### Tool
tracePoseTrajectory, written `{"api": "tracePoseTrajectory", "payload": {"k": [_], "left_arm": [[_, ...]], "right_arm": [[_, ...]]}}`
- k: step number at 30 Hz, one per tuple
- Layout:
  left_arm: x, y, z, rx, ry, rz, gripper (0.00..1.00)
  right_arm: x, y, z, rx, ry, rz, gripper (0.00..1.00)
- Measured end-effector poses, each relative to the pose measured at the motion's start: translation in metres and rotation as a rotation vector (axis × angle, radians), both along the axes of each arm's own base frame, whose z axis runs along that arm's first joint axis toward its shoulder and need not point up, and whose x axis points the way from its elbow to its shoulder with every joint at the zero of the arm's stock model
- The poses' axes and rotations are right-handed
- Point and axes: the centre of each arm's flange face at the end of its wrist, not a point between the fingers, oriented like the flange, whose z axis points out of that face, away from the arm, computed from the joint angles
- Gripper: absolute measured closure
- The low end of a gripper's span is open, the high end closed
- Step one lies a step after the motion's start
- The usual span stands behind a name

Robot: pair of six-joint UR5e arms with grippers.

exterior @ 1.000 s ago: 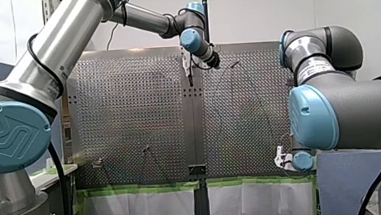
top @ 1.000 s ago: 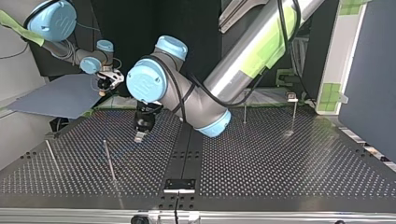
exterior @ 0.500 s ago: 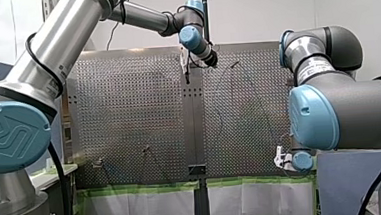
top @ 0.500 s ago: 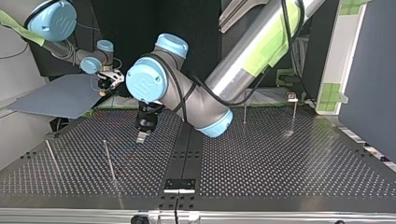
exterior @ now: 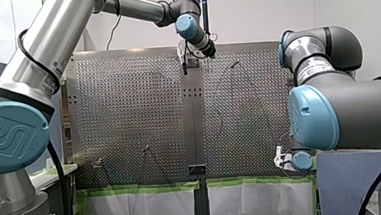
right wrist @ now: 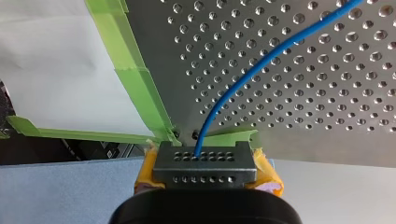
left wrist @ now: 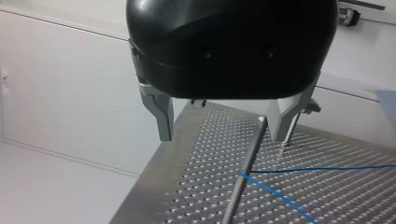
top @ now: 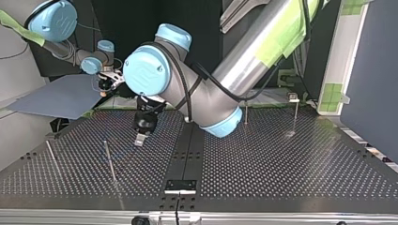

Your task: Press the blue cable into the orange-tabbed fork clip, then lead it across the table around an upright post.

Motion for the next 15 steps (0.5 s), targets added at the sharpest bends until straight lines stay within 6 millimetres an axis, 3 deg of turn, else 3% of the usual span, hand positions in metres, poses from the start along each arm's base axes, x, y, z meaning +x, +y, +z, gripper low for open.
{"api": "tracePoseTrajectory", "payload": {"k": [6,15], "left_arm": [[-0.009,0.012,0.003,-0.004,0.008,0.009,0.00],[0.006,0.054,0.021,-0.111,-0.019,0.067,0.00]], "right_arm": [[0.000,0.000,0.000,0.000,0.000,0.000,1.00],[0.000,0.000,0.000,0.000,0.002,0.002,1.00]]}}
